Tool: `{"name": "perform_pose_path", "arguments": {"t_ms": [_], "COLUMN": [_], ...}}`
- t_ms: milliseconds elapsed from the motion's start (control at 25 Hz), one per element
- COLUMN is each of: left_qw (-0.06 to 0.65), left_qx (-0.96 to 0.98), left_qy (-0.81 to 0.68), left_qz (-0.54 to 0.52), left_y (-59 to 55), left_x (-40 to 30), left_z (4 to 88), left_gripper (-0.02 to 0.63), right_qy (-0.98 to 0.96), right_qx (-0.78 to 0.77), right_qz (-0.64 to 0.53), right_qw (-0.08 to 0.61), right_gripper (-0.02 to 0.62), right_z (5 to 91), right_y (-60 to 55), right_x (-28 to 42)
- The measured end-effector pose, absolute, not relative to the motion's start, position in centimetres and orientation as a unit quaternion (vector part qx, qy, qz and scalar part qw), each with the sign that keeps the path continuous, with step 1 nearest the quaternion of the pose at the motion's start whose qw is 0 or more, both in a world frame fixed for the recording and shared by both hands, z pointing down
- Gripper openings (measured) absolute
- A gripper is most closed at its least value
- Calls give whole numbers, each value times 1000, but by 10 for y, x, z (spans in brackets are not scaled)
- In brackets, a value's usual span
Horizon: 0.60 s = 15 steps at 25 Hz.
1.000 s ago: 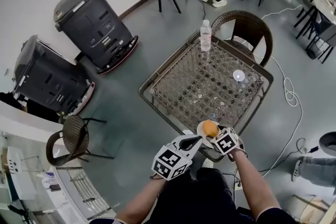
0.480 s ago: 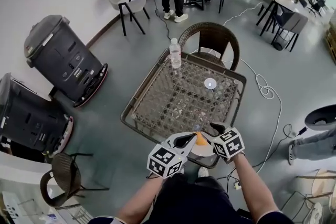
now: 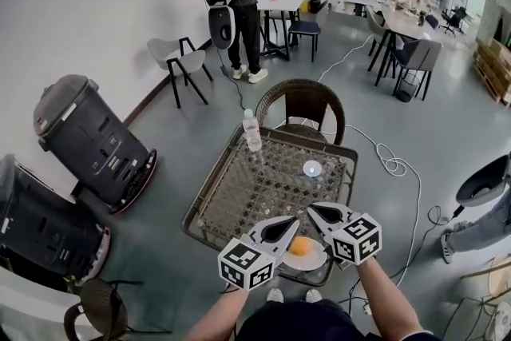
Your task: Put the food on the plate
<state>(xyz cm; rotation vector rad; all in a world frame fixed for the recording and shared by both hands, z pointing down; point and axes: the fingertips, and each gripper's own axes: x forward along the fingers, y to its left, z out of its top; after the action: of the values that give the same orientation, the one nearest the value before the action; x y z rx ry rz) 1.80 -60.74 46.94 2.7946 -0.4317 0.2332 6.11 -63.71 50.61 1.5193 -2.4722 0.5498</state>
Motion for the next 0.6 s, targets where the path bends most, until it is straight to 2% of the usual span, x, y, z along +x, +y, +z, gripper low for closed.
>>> {"name": "perform_pose_path", "arguments": {"t_ms": [240,360,600], "left_qw": [127,118,107], "left_qx": [979,981,983], "left_qy": [-146,-145,-146], "left_qz": [60,49,36], "left_y": [-611,-612,-611], "left_x": [24,25,21], "left_z": [440,427,409], "left_gripper": [9,9,9], "right_qy": [-849,-864,-874], "right_qx": [515,496,482], "right_qz": [97,84,64], "right_qw": [73,40,18], "right_gripper": [5,3,3], "right_z": [455,428,397], "right_y": [-637,-634,-629], "right_x": [55,46,36]}}
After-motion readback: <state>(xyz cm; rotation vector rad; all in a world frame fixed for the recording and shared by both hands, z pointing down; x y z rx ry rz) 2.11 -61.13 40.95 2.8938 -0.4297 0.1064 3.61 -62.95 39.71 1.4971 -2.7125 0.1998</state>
